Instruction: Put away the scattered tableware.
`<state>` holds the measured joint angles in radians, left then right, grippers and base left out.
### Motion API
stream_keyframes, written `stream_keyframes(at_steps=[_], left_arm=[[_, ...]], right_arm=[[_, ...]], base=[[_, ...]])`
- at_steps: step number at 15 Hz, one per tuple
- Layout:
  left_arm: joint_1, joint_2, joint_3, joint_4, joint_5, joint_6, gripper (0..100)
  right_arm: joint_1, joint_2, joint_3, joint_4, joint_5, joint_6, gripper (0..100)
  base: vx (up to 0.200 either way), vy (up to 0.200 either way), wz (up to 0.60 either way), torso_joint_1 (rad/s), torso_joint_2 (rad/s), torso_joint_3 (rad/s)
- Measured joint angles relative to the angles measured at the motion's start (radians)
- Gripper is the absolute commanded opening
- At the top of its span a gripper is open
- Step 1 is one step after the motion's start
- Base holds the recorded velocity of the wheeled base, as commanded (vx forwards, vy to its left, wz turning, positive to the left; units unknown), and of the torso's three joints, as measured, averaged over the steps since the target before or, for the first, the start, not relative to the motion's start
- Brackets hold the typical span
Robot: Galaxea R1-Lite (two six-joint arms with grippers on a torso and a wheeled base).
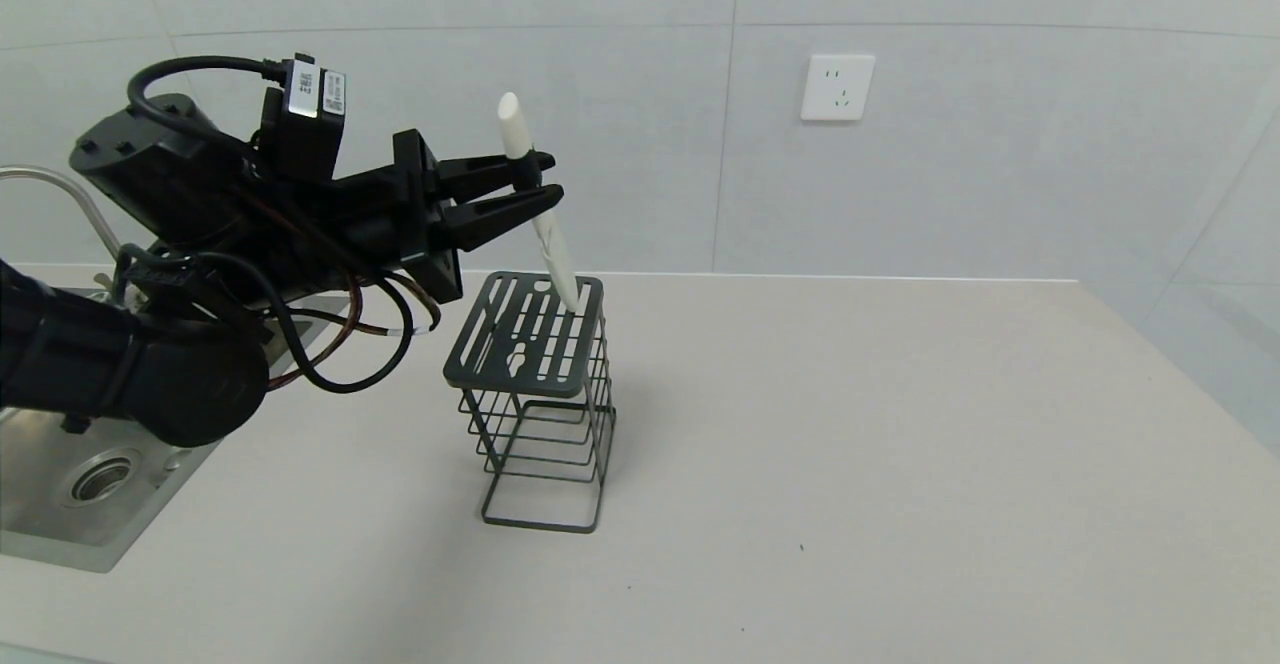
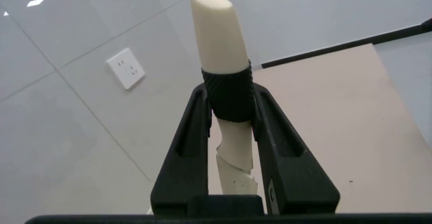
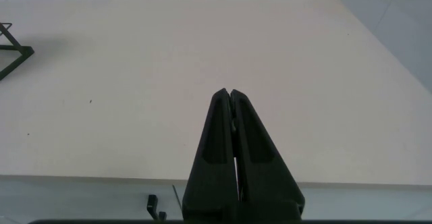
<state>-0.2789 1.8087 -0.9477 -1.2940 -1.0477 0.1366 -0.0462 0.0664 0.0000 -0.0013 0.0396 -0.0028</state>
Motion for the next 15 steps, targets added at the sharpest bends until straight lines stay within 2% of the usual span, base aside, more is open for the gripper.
stream_keyframes(at_steps=[4,10,15], left_arm=[[0.01,0.003,-0.002,-0.007,0.004,0.001,0],[-0.021,0.001,-0.003,-0.016,0.004,0.001,0],[-0.019,0.007,0.001,-0.016,0.006,0.0,0]], right_arm=[[0.0,0.001,0.0,0.0,0.0,0.0,0],[0.0,0.002,0.0,0.0,0.0,0.0,0],[0.0,0.002,0.0,0.0,0.0,0.0,0]], base=[[0.0,0.0,0.0,0.0,0.0,0.0],[0.0,0.0,0.0,0.0,0.0,0.0],[0.0,0.0,0.0,0.0,0.0,0.0]])
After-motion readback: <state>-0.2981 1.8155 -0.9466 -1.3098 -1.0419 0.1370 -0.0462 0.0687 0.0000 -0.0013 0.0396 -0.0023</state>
